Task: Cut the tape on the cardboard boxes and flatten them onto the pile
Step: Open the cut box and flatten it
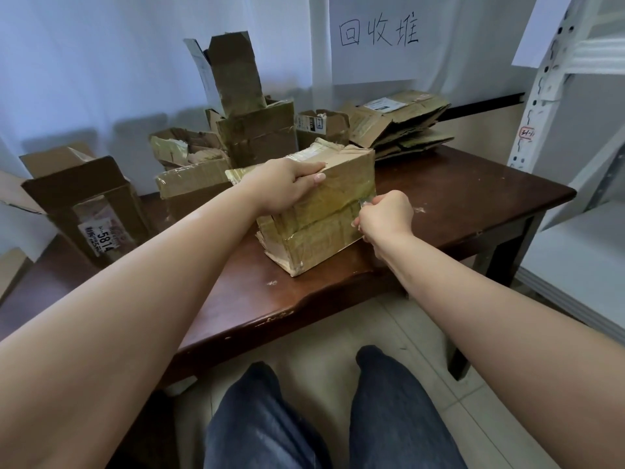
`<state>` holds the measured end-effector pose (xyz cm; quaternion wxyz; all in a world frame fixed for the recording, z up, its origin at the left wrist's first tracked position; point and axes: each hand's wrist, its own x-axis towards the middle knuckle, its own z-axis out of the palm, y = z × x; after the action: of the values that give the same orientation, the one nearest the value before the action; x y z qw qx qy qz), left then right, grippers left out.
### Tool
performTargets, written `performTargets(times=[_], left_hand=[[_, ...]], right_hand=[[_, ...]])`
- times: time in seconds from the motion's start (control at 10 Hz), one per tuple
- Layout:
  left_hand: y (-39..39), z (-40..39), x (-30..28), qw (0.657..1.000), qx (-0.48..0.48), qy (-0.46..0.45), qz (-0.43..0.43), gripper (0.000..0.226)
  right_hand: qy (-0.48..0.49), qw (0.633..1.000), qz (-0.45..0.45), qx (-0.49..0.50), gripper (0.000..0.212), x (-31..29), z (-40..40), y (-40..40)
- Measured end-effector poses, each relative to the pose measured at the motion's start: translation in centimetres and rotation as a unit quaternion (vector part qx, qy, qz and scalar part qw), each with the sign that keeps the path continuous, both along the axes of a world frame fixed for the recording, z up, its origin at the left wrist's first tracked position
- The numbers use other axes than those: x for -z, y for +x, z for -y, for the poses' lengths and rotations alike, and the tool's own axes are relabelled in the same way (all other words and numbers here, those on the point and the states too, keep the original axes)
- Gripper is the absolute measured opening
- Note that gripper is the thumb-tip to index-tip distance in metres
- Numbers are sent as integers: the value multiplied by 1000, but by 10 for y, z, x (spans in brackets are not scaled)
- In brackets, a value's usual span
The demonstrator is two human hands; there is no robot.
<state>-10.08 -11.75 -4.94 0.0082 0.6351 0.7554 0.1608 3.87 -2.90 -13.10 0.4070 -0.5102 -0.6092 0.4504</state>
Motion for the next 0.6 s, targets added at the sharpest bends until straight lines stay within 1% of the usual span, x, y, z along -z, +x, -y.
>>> performTargets(times=[0.1, 0.2, 0.3, 0.4, 0.6], left_hand=[[1, 0, 1, 1000, -2, 2, -5, 43], [0, -1, 1, 1000, 0, 3, -7, 43], [1, 0, 2, 1000, 0, 4, -3, 43], [1, 1, 2, 1000, 3, 4, -1, 44], [1, 1, 2, 1000, -3, 5, -3, 44]], right_hand=[[4, 1000, 8, -7, 14, -2, 7, 6], [1, 998, 1, -69, 19, -6, 31, 3], [-15, 993, -26, -118, 29, -7, 60, -4], [-45, 990, -62, -118, 28, -10, 68, -3], [-77, 985, -63, -141, 11, -14, 77, 2]])
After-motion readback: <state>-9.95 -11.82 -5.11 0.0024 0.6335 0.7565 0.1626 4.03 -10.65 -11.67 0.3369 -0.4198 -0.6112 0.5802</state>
